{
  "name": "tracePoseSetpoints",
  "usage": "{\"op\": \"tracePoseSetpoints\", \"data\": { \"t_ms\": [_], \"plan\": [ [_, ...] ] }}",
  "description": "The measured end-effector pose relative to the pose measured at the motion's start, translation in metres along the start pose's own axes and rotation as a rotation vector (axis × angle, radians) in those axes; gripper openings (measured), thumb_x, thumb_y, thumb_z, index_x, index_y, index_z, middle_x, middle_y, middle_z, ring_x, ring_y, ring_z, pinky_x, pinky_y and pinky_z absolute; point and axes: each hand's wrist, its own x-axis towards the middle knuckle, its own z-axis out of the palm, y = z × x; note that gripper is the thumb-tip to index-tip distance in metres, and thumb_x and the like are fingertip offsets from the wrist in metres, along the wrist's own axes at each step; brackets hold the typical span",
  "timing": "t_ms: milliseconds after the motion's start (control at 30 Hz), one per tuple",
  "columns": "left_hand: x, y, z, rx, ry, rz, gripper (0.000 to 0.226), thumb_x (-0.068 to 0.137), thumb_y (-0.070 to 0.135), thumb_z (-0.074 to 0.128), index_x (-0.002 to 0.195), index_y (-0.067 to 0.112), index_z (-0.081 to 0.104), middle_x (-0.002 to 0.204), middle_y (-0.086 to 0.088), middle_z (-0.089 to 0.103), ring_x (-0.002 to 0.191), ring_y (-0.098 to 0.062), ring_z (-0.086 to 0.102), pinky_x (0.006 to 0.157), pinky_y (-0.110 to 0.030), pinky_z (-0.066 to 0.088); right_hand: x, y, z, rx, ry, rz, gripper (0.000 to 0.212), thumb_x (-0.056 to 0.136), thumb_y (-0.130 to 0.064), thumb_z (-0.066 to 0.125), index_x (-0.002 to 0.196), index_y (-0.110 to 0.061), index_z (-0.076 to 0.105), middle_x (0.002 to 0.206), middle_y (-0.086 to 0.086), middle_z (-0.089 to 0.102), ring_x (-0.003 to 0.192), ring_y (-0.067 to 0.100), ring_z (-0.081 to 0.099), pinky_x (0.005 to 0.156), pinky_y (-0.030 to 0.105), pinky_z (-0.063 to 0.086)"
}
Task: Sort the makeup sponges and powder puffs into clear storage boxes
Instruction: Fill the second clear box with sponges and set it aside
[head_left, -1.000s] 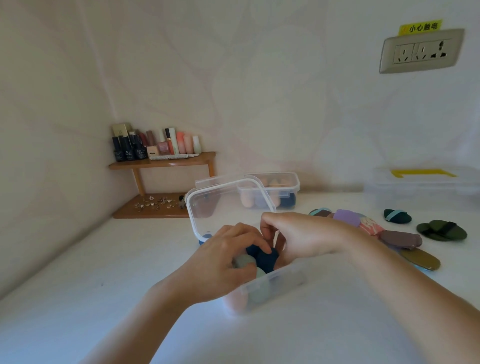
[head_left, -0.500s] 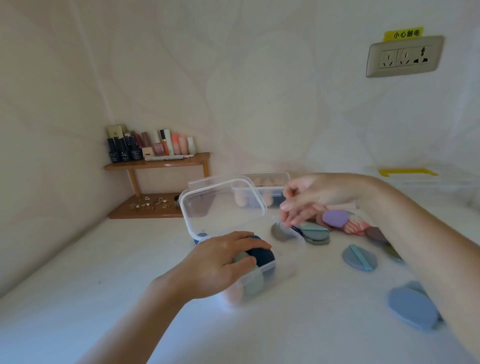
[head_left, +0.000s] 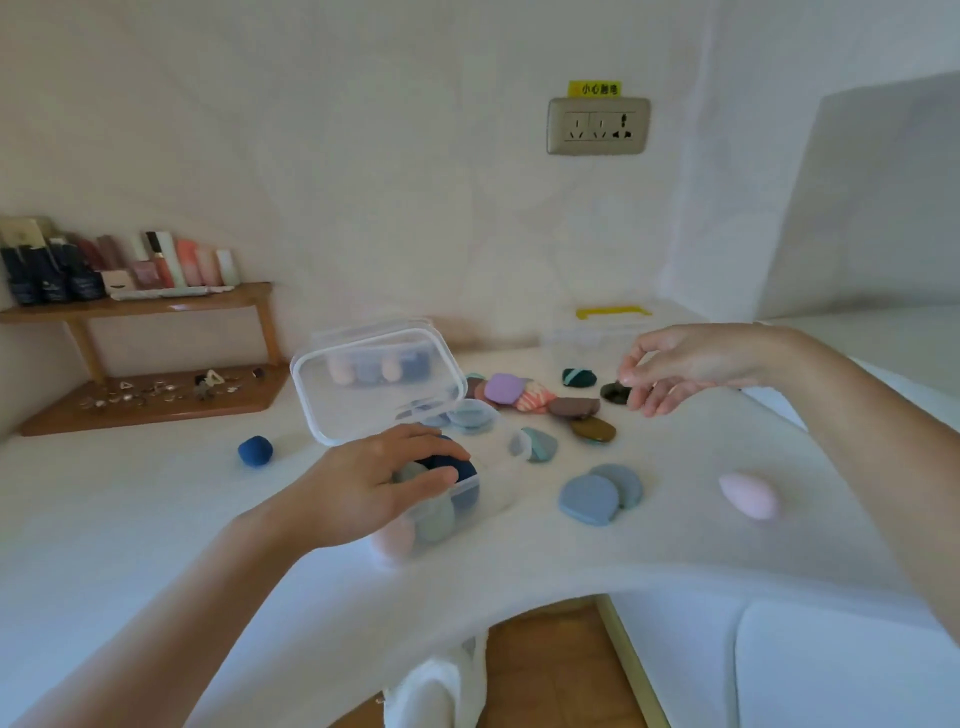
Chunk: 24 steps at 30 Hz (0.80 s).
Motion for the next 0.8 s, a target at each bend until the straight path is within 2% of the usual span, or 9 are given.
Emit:
{"op": "tracePoseSetpoints", "data": {
  "t_ms": [67, 133, 233, 333, 500, 600, 633, 700, 800],
  "plan": [
    [0.002, 0.006, 0.004, -0.006, -0.007, 0.016, 0.053, 0.066, 0.084, 0.036, 0.111, 0.061, 0.052, 0.124, 0.04, 0.043, 0.119, 0.011, 0.036, 0.101, -0.02, 0.029, -0.011, 0.013, -0.006, -0.08, 0.05, 0.066, 0.026, 0.09, -0.017, 0.064, 0.11, -0.002, 0.058, 0.096, 0.015, 0.067, 0.079, 0.022, 0.066, 0.075, 0.029, 0.056],
    [0.004, 0.009, 0.007, -0.007, -0.012, 0.023, 0.062, 0.058, 0.091, 0.036, 0.111, 0.062, 0.05, 0.125, 0.04, 0.043, 0.121, 0.009, 0.036, 0.104, -0.024, 0.029, -0.024, 0.019, -0.012, -0.178, 0.056, 0.151, 0.036, 0.084, -0.018, 0.072, 0.114, -0.003, 0.057, 0.095, 0.012, 0.064, 0.078, 0.022, 0.065, 0.073, 0.03, 0.057],
    [0.005, 0.011, 0.009, -0.02, -0.012, 0.011, 0.069, 0.053, 0.094, 0.037, 0.112, 0.06, 0.051, 0.126, 0.036, 0.045, 0.121, 0.005, 0.039, 0.105, -0.027, 0.032, -0.041, 0.02, -0.011, -0.395, -0.063, 0.394, 0.056, 0.075, -0.026, 0.081, 0.119, -0.004, 0.052, 0.1, 0.012, 0.06, 0.082, 0.028, 0.068, 0.075, 0.036, 0.059],
    [0.004, 0.013, 0.008, -0.03, -0.02, 0.002, 0.074, 0.051, 0.094, 0.037, 0.113, 0.057, 0.052, 0.125, 0.035, 0.047, 0.118, 0.003, 0.042, 0.1, -0.024, 0.034, -0.046, 0.025, -0.004, -0.564, -0.164, 0.584, 0.071, 0.071, -0.029, 0.083, 0.127, 0.0, 0.049, 0.1, 0.01, 0.059, 0.09, 0.032, 0.071, 0.078, 0.037, 0.059],
    [0.001, 0.013, 0.007, -0.036, -0.038, 0.001, 0.069, 0.056, 0.088, 0.042, 0.114, 0.055, 0.053, 0.123, 0.035, 0.046, 0.117, 0.003, 0.042, 0.095, -0.02, 0.032, -0.035, 0.036, 0.01, -0.551, -0.097, 0.594, 0.054, 0.079, -0.012, 0.076, 0.124, 0.006, 0.053, 0.093, 0.019, 0.064, 0.063, 0.023, 0.066, 0.052, 0.025, 0.057],
    [0.002, 0.011, 0.007, -0.019, -0.046, -0.007, 0.064, 0.06, 0.084, 0.043, 0.115, 0.054, 0.053, 0.127, 0.033, 0.046, 0.119, 0.002, 0.041, 0.099, -0.023, 0.032, -0.032, 0.025, 0.015, -0.608, -0.056, 0.528, 0.044, 0.081, -0.014, 0.072, 0.12, 0.004, 0.058, 0.102, 0.021, 0.067, 0.061, 0.019, 0.063, 0.05, 0.021, 0.055],
    [0.003, 0.011, 0.007, -0.019, -0.051, -0.006, 0.063, 0.061, 0.083, 0.044, 0.115, 0.054, 0.053, 0.127, 0.033, 0.046, 0.12, 0.002, 0.041, 0.1, -0.023, 0.033, -0.033, 0.018, 0.017, -0.617, -0.025, 0.47, 0.04, 0.082, -0.014, 0.069, 0.118, 0.002, 0.061, 0.098, 0.018, 0.069, 0.061, 0.018, 0.063, 0.051, 0.02, 0.054],
    [0.004, 0.01, 0.006, -0.016, -0.062, 0.0, 0.055, 0.067, 0.079, 0.048, 0.115, 0.053, 0.053, 0.126, 0.034, 0.046, 0.119, 0.002, 0.041, 0.099, -0.022, 0.032, -0.032, 0.0, 0.022, -0.605, 0.063, 0.274, 0.034, 0.083, -0.015, 0.067, 0.115, -0.004, 0.063, 0.084, 0.008, 0.068, 0.061, 0.016, 0.064, 0.055, 0.019, 0.054],
    [0.005, 0.01, 0.005, -0.003, -0.063, 0.004, 0.04, 0.079, 0.068, 0.051, 0.116, 0.053, 0.053, 0.118, 0.041, 0.042, 0.118, 0.006, 0.038, 0.095, -0.018, 0.028, -0.024, -0.028, 0.036, -0.323, 0.156, -0.117, 0.03, 0.081, -0.01, 0.072, 0.107, -0.017, 0.059, 0.092, 0.001, 0.064, 0.061, 0.016, 0.063, 0.059, 0.02, 0.053]
  ]
}}
